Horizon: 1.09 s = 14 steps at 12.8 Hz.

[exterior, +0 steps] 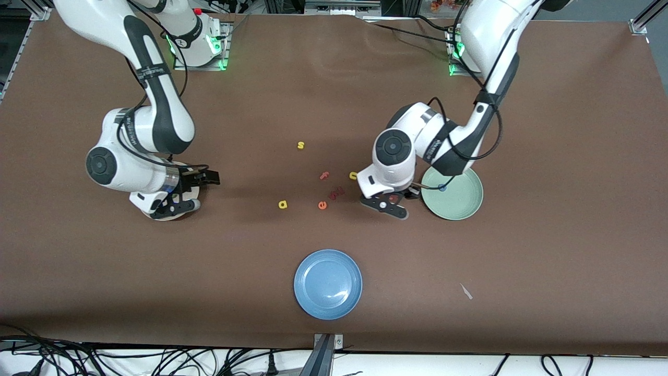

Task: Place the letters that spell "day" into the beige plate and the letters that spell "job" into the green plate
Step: 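Drop y on the white plate while the left gripper drops d on green plate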

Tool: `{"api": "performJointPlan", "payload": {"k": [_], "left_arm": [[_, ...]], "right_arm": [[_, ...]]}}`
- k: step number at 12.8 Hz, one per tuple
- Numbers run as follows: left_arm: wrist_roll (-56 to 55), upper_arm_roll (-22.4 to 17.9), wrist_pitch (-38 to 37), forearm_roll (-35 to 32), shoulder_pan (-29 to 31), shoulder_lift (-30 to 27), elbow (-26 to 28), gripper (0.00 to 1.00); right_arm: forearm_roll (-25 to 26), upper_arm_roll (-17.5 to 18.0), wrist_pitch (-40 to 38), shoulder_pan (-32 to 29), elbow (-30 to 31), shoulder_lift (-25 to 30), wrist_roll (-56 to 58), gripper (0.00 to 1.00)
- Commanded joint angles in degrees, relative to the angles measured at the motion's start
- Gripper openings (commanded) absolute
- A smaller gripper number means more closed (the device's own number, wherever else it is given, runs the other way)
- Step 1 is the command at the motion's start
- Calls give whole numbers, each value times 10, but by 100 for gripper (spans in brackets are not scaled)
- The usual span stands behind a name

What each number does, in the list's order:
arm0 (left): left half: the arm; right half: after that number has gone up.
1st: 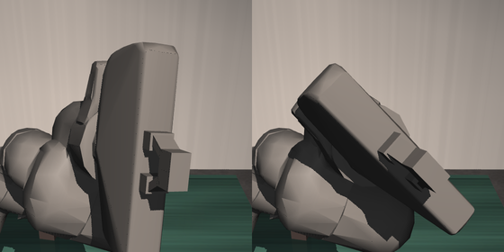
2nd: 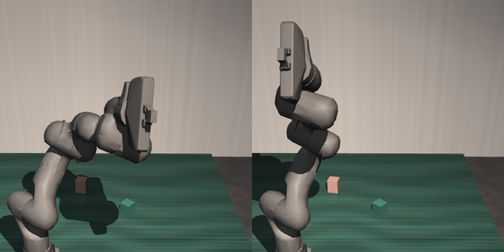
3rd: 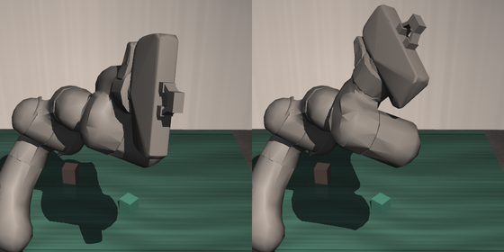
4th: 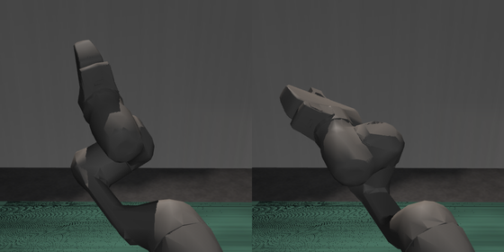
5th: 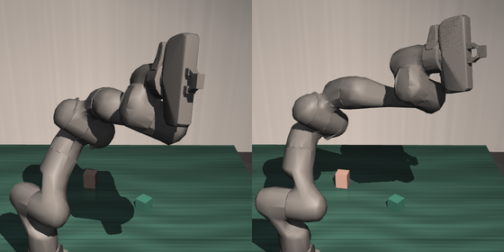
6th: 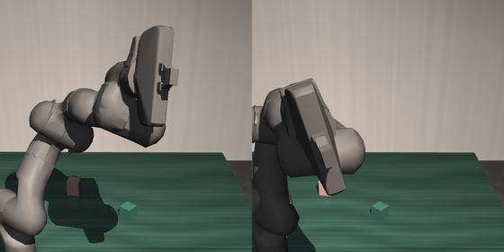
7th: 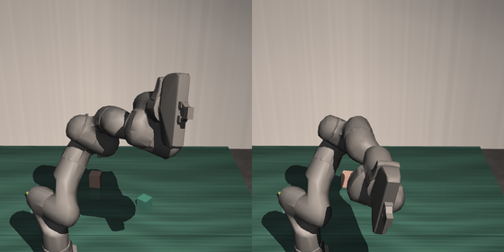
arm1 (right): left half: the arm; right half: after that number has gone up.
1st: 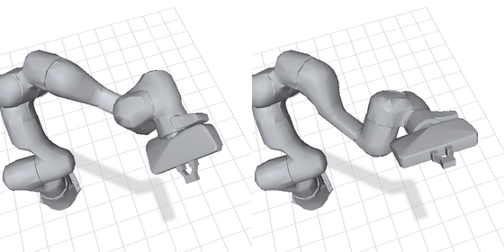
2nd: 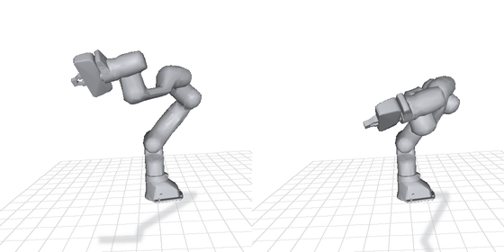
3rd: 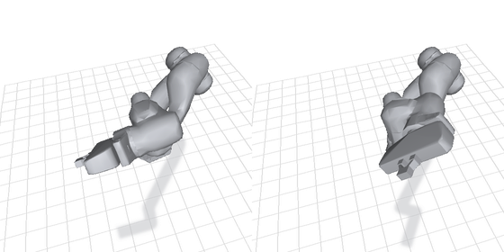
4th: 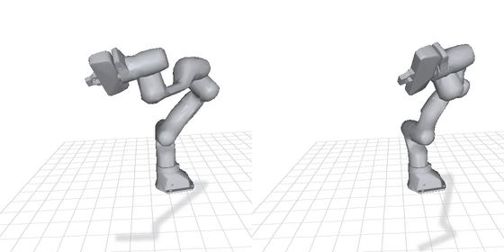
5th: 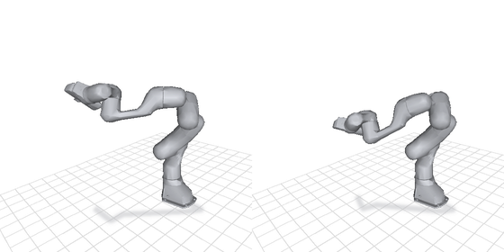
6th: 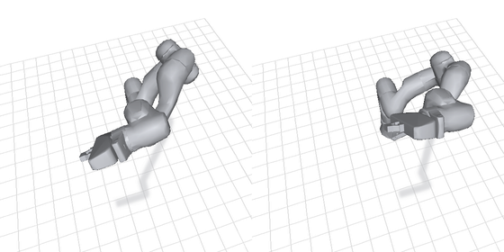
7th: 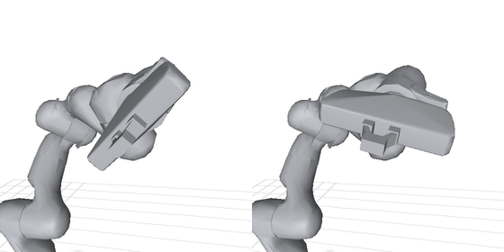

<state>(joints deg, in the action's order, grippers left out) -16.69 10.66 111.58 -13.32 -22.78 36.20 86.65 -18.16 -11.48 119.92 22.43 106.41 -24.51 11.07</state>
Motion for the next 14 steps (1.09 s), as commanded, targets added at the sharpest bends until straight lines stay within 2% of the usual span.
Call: {"api": "performJointPlan", "payload": {"k": [1, 5, 8, 10, 12, 14], "left_arm": [[14, 2, -13, -9, 23, -41, 53, 4], [86, 3, -5, -13, 69, -64, 106, 5], [113, 3, 24, -13, 91, -66, 140, 4], [121, 3, 63, -13, 109, -73, 179, 4], [125, 4, 71, -16, 141, -96, 220, 4], [141, 7, 80, -15, 158, -98, 237, 4]], "right_arm": [[-7, -3, -12, 20, -44, -25, -26, 100], [-7, -3, -5, 62, -123, -94, -143, 100], [-10, -3, 1, 97, -140, -118, -214, 100], [-6, -4, 25, 116, -163, -150, -236, 100], [-6, -4, 26, 126, -184, -169, -250, 100], [-5, -4, 26, 134, -207, -185, -252, 100]]}}
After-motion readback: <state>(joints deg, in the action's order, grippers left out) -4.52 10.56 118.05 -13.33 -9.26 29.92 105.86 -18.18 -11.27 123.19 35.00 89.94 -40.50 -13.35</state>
